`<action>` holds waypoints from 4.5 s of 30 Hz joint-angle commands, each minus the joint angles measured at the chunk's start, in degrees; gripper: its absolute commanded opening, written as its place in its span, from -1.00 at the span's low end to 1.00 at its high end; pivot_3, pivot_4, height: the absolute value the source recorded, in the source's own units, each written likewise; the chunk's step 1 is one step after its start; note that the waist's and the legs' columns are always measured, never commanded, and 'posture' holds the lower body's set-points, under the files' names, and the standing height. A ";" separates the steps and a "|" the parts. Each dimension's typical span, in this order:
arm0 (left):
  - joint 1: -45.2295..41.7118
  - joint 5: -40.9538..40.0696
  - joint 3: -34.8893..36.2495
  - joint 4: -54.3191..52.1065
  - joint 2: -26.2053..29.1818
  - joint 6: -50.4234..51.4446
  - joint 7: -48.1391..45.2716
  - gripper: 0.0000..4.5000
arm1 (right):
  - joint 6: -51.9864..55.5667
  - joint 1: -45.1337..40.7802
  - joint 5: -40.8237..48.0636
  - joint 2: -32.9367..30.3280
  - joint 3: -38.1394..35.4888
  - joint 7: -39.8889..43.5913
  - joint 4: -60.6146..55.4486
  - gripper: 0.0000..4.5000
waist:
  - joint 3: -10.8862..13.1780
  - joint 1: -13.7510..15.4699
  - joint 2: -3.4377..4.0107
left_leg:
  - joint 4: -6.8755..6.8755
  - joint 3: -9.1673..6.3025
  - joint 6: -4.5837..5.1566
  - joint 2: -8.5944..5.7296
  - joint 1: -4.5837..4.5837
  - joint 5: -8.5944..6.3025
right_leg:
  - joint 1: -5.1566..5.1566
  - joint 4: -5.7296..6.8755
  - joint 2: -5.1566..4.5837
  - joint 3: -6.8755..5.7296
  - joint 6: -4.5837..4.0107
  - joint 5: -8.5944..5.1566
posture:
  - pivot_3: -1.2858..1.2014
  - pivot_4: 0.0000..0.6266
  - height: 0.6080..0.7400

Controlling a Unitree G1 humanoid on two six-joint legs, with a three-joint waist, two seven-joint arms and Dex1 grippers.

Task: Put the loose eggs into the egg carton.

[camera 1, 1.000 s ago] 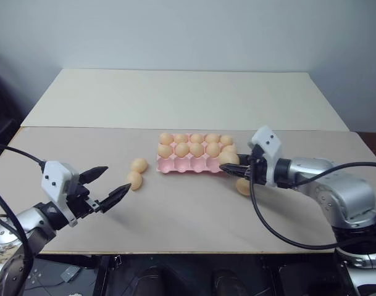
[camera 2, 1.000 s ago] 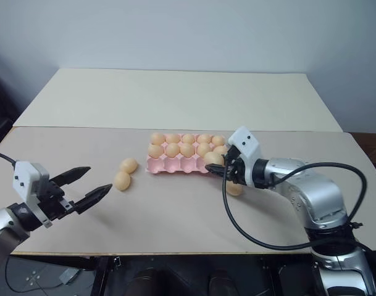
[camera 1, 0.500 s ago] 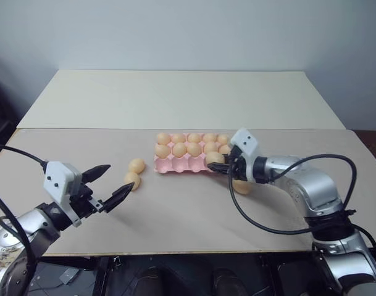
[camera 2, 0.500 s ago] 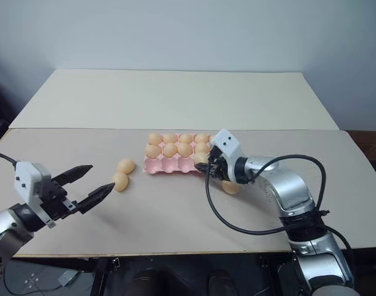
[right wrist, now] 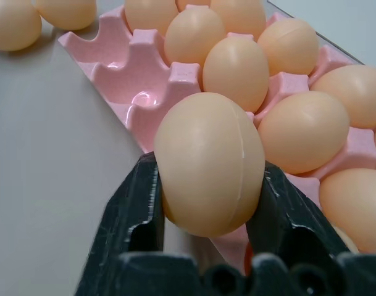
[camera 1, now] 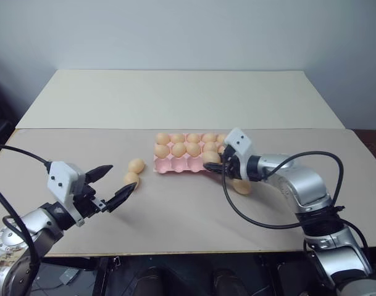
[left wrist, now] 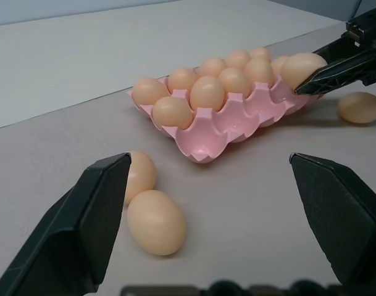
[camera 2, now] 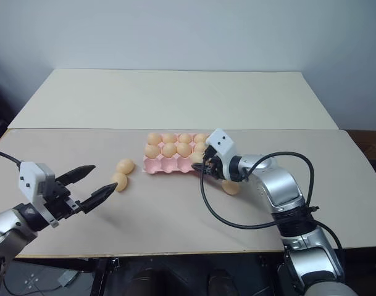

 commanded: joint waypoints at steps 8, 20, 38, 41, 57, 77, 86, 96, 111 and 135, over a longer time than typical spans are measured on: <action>-3.14 -10.66 2.32 -5.85 2.35 0.48 -2.50 1.00 | -0.89 -0.88 0.10 0.06 -4.44 -1.63 -1.51 0.98 | 0.00 0.25 0.00 | 0.01 0.00 -0.01 -0.01 -0.05 0.01 | -0.02 0.00 -0.01 -0.01 0.00 0.00 | 0.03 -0.52 1.00; -10.92 -11.77 -8.83 -3.92 5.97 1.01 -5.66 1.00 | 4.84 9.35 10.41 -15.91 -21.47 7.45 -15.19 0.98 | 0.02 0.98 0.03 | 0.01 -0.01 -0.01 -0.03 -0.09 0.01 | -0.03 -0.05 -0.02 0.00 0.00 0.00 | 0.03 -0.52 1.00; -9.85 -4.47 -7.62 5.17 8.64 -3.03 -15.47 1.00 | 11.47 35.27 22.48 -31.00 -53.56 16.35 -25.69 0.98 | 0.04 0.66 0.05 | 0.00 -0.04 0.03 -0.02 0.27 -0.02 | 0.37 -0.15 0.02 0.03 -0.01 -0.02 | 0.03 -0.52 1.00; -11.10 -4.40 -8.04 5.38 8.26 -2.54 -15.54 1.00 | 8.91 39.42 21.69 -32.90 -57.85 21.75 -22.82 0.98 | 0.04 1.12 0.04 | 0.00 -0.04 0.05 -0.03 0.23 -0.03 | 0.36 -0.20 0.02 0.03 -0.01 -0.02 | 0.03 -0.52 1.00; -11.49 -5.55 -8.77 1.78 6.39 -0.76 -12.64 1.00 | 3.89 25.93 10.93 -17.71 -23.49 -3.13 -26.02 0.98 | 0.04 0.46 0.03 | 0.01 -0.05 0.02 -0.01 0.16 -0.01 | 0.25 -0.10 0.03 0.05 -0.01 -0.02 | 0.03 -0.52 1.00; -10.07 -5.22 -8.53 0.14 5.81 -1.14 -9.59 1.00 | 9.14 23.03 4.10 -8.98 -10.00 -14.13 -23.02 0.86 | 0.03 0.54 0.03 | 0.03 -0.04 0.02 -0.01 0.18 -0.01 | 0.25 -0.07 0.04 0.04 -0.01 -0.02 | 0.03 -0.52 1.00; -10.09 -5.49 -7.89 0.26 6.06 -1.04 -9.05 1.00 | 8.08 22.92 2.06 -7.60 -8.84 -14.83 -20.43 -0.20 | 0.03 0.44 0.03 | 0.02 -0.04 0.02 -0.01 0.18 -0.01 | 0.26 -0.08 0.04 0.04 -0.01 -0.02 | 0.03 -0.52 1.00; -4.52 -6.33 -0.82 -0.14 7.78 -1.05 -11.43 1.00 | 9.16 11.43 22.75 -9.24 -21.81 -1.50 -29.72 -0.29 | 0.06 -0.18 0.06 | -0.01 -0.02 0.03 0.04 0.15 -0.01 | 0.15 -0.03 0.07 0.06 -0.01 -0.02 | 0.03 -0.52 1.00; 0.51 0.83 -0.97 -4.19 -0.90 -6.02 -2.68 1.00 | -6.42 1.02 1.94 3.64 0.85 -9.70 -10.60 -0.32 | 0.01 0.19 -0.03 | 0.03 -0.02 -0.08 0.01 -0.08 0.05 | -0.14 0.17 0.02 -0.02 -0.13 -0.08 | 0.03 -0.52 1.00; -0.25 0.64 -3.32 -4.68 -0.87 -5.49 -1.05 1.00 | -13.34 -1.21 -8.41 10.24 4.23 -6.97 5.05 0.50 | 0.01 -0.10 -0.02 | 0.01 0.02 -0.18 0.04 -0.15 0.11 | -0.31 0.24 0.04 0.02 -0.13 -0.08 | 0.03 -0.52 1.00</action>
